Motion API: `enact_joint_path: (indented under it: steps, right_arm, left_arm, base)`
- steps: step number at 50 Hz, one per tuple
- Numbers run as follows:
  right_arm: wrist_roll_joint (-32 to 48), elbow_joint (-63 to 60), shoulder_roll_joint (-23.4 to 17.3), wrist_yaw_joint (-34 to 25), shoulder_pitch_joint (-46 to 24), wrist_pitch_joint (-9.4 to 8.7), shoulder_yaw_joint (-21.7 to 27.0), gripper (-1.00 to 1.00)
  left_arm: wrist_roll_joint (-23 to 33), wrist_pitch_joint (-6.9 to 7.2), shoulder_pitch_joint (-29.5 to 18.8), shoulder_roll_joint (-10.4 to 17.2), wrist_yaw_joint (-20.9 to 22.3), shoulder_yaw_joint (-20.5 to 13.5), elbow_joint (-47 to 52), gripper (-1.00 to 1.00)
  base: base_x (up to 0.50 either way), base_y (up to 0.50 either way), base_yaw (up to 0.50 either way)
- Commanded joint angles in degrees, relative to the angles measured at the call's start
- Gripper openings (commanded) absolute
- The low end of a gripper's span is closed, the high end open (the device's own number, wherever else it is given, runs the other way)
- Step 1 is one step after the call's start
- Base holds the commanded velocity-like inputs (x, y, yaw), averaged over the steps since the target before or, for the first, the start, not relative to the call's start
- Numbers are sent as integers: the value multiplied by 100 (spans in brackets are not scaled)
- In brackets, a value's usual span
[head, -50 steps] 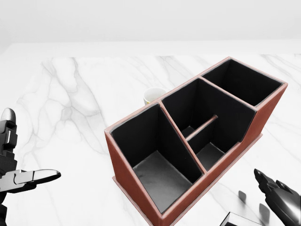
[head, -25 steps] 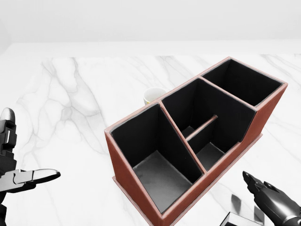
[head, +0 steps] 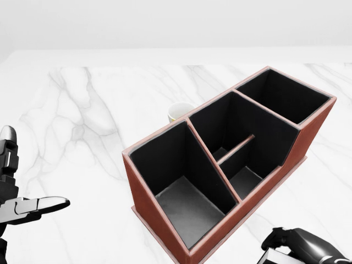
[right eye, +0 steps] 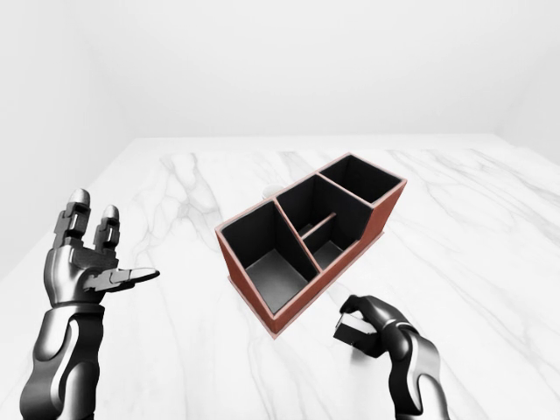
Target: Pick up the book and place it in the left compartment of the caddy.
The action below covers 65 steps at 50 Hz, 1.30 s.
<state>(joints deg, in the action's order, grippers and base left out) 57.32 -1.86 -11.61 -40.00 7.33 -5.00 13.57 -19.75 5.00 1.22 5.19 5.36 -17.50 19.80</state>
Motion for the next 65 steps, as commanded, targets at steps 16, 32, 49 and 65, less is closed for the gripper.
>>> enact_joint_path:
  steps: [16, 32, 49, 65]
  right_arm:
    - [20, -459, 39, 0, 91, 0, -64, -100]
    - [825, -3418, 616, 0, 498, 0, 231, -100]
    - [947, -5279, 1067, 0, 420, 0, 42, -100]
    - [1411, -5814, 1322, 0, -199, 0, -72, -100]
  left_arm:
    - [22, 0, -5, 5, -31, 17, 2, 100]
    - [38, 0, 4, -16, -13, 36, -22, 100]
    - [26, 0, 12, -13, -26, 22, 28, 100]
    - [52, 0, 33, -33, -16, 35, 36, 100]
  base:
    - [0, 0, 0]
    - [0, 0, 0]
    - [0, 0, 0]
    - [0, 0, 0]
